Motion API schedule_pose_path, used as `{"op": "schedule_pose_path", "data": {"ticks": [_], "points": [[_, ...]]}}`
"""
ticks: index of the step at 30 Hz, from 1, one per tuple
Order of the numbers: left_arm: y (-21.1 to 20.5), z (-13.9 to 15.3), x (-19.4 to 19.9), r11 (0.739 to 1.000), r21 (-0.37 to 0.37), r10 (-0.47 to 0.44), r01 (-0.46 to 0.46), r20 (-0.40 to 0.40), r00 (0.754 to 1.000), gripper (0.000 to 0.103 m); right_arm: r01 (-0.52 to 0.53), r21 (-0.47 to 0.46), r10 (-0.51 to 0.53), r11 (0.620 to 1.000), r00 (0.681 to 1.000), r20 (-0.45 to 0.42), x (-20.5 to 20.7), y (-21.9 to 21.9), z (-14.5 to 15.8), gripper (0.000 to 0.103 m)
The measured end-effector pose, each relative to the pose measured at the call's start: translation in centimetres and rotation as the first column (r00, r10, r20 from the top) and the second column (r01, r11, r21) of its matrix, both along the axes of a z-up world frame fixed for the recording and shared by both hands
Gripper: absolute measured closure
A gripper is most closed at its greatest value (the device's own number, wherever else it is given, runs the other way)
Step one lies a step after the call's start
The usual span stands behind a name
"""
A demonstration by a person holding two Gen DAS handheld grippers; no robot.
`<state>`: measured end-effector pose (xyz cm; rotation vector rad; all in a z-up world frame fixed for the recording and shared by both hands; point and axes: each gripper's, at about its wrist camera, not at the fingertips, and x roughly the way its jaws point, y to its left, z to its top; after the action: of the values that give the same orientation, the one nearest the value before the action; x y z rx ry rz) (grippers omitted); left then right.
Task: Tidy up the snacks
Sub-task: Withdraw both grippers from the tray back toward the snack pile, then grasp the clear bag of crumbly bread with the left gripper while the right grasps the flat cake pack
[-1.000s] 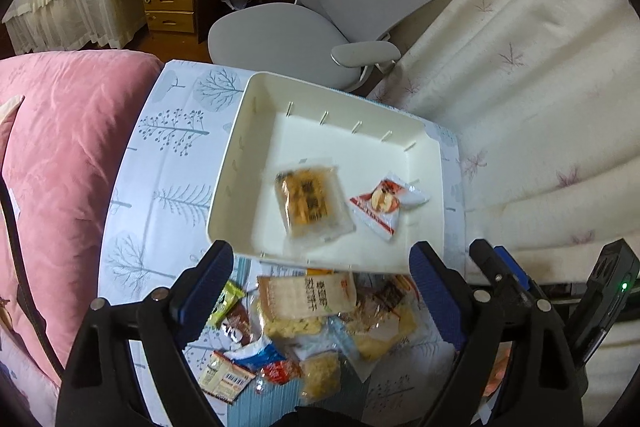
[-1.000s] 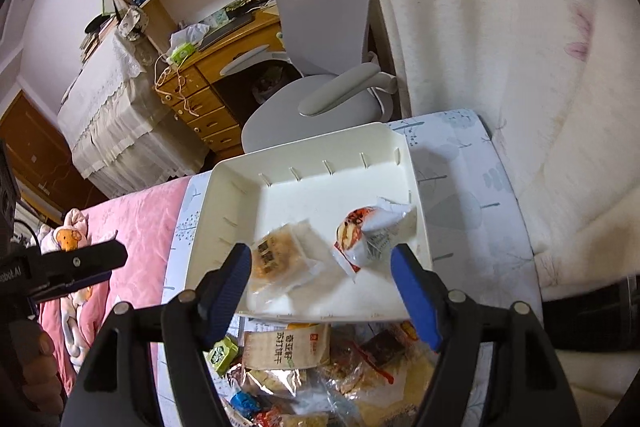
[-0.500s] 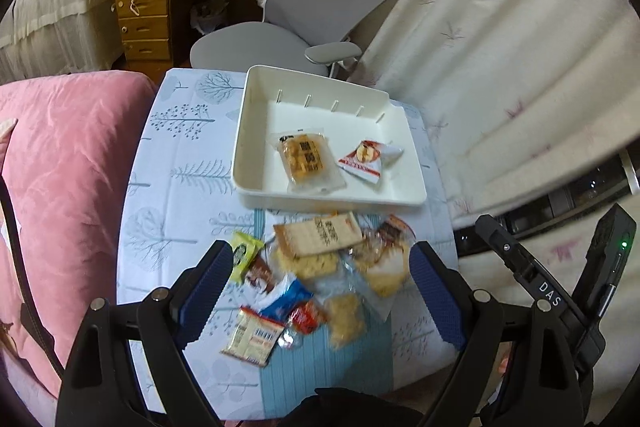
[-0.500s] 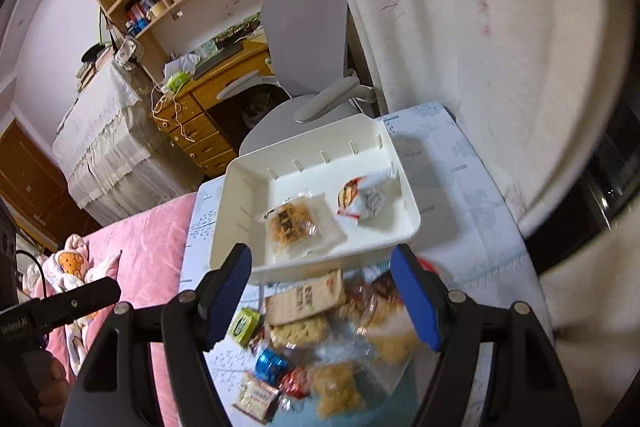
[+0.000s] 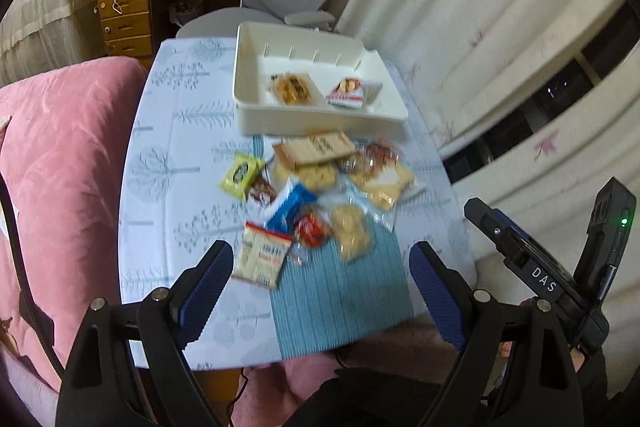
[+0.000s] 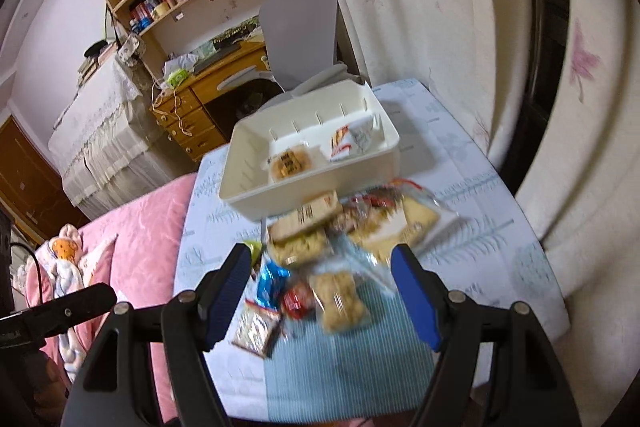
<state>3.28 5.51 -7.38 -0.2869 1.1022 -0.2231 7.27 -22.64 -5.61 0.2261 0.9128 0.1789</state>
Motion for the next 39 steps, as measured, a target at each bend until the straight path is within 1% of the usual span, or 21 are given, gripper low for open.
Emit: {"op": "schedule_pose_path", "data": {"ticks": [6,11,13,17,20,23,28,31,34,36,39], "points": [[-1.7,-1.6,-1.4,1.000,0.017,0.000,0.001,-0.046,0.999,0.014,-0.040,-0.042,0.039,0.998,0.999,-0.008,-2.2,-0.7,-1.4,0.030],[-3.8,-3.0,-0.9,0.998,0.052,0.036,-0.032,-0.080,0.996,0.014,-0.082,-0.061,0.080,0.995,0.996,-0.039,-1.7,-2.1,-2.7,0.030],[-4.7,-3.6,-0.5,0.997,0.058,0.061,-0.055,-0.095,0.994,0.014,-0.104,-0.042,0.101,0.994,0.992,-0.074,-0.7,-3.3,-3.4,0.030],[-6.8,-5.1,0.8,0.993,0.067,0.104,-0.096,-0.127,0.986,0.014,-0.153,0.004,0.152,0.988,0.982,-0.112,1.0,-5.4,-4.4,0.030],[-8.5,-6.2,1.9,0.989,0.086,0.132,-0.119,-0.163,0.978,0.014,-0.169,0.077,0.180,0.983,0.968,-0.178,2.7,-7.4,-5.9,0.030],[-10.1,-7.2,3.0,0.985,0.099,0.160,-0.144,-0.185,0.970,0.014,-0.168,0.158,0.204,0.973,0.945,-0.254,4.7,-9.3,-7.9,0.030],[-12.3,-9.3,5.1,0.972,0.147,0.211,-0.183,-0.210,0.955,0.014,-0.170,0.226,0.243,0.959,0.905,-0.350,7.7,-11.3,-11.0,0.030],[-13.5,-11.1,6.5,0.962,0.193,0.237,-0.195,-0.227,0.945,0.014,-0.177,0.258,0.272,0.950,0.875,-0.401,9.1,-12.0,-12.8,0.030],[-14.5,-13.3,7.8,0.950,0.239,0.258,-0.199,-0.247,0.934,0.014,-0.174,0.300,0.299,0.938,0.844,-0.444,10.2,-12.5,-14.6,0.030],[-15.0,-14.3,8.3,0.945,0.263,0.263,-0.196,-0.249,0.932,0.014,-0.161,0.332,0.312,0.929,0.824,-0.473,11.1,-12.9,-15.9,0.030],[-15.6,-16.0,9.1,0.935,0.298,0.274,-0.194,-0.255,0.927,0.014,-0.144,0.379,0.331,0.914,0.804,-0.494,12.0,-13.0,-17.5,0.030]]}}
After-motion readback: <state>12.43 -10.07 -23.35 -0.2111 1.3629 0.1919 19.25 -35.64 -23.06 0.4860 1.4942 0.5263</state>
